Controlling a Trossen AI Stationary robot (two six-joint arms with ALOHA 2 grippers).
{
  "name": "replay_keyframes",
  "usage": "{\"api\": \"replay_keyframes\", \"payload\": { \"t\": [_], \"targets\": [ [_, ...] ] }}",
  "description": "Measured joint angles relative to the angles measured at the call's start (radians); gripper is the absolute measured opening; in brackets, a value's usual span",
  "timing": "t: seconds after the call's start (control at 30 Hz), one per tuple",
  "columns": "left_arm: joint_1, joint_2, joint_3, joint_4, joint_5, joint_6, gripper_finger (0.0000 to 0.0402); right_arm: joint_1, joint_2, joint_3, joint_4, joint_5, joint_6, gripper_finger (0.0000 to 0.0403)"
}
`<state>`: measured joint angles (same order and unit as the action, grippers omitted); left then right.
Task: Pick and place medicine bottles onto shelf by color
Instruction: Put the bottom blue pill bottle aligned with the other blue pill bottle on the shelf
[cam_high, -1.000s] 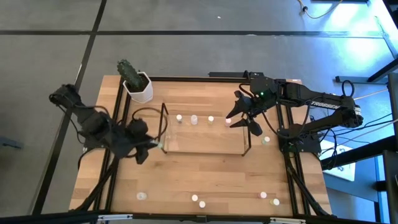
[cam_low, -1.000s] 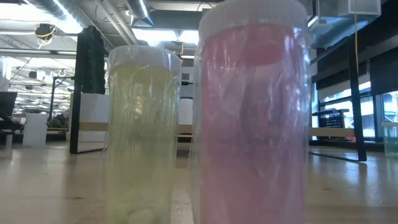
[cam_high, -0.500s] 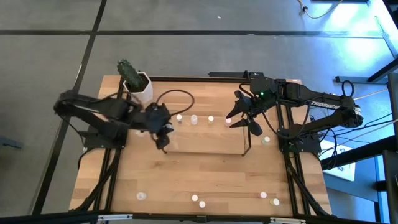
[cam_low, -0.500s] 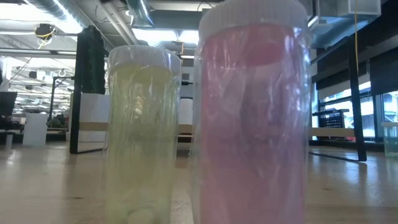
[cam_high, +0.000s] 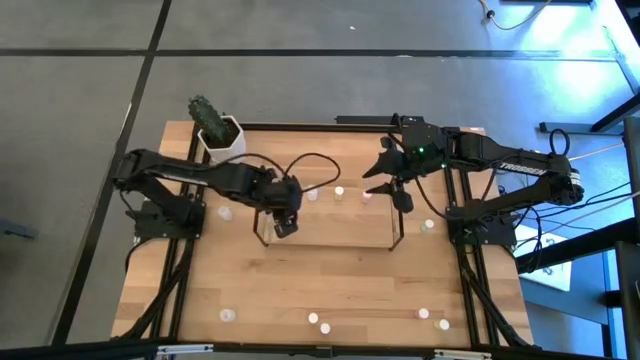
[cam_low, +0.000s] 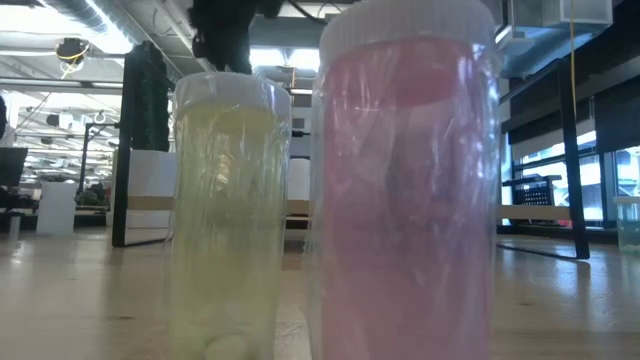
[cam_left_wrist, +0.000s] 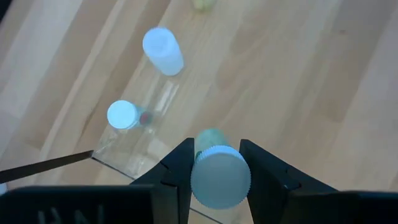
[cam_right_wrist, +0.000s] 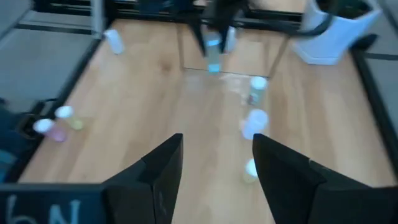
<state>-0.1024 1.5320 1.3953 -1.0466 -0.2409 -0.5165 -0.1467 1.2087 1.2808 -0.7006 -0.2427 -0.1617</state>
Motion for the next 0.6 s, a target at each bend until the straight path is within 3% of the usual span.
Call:
{"api": "replay_keyframes", "payload": {
  "t": [0.6],
  "targets": [
    [0.000,0.177,-0.001,-0.024,-0.021,0.006,0.0107,0.000,0.000,0.000,-0.027,0.024,0.001,0.0195]
  ]
}}
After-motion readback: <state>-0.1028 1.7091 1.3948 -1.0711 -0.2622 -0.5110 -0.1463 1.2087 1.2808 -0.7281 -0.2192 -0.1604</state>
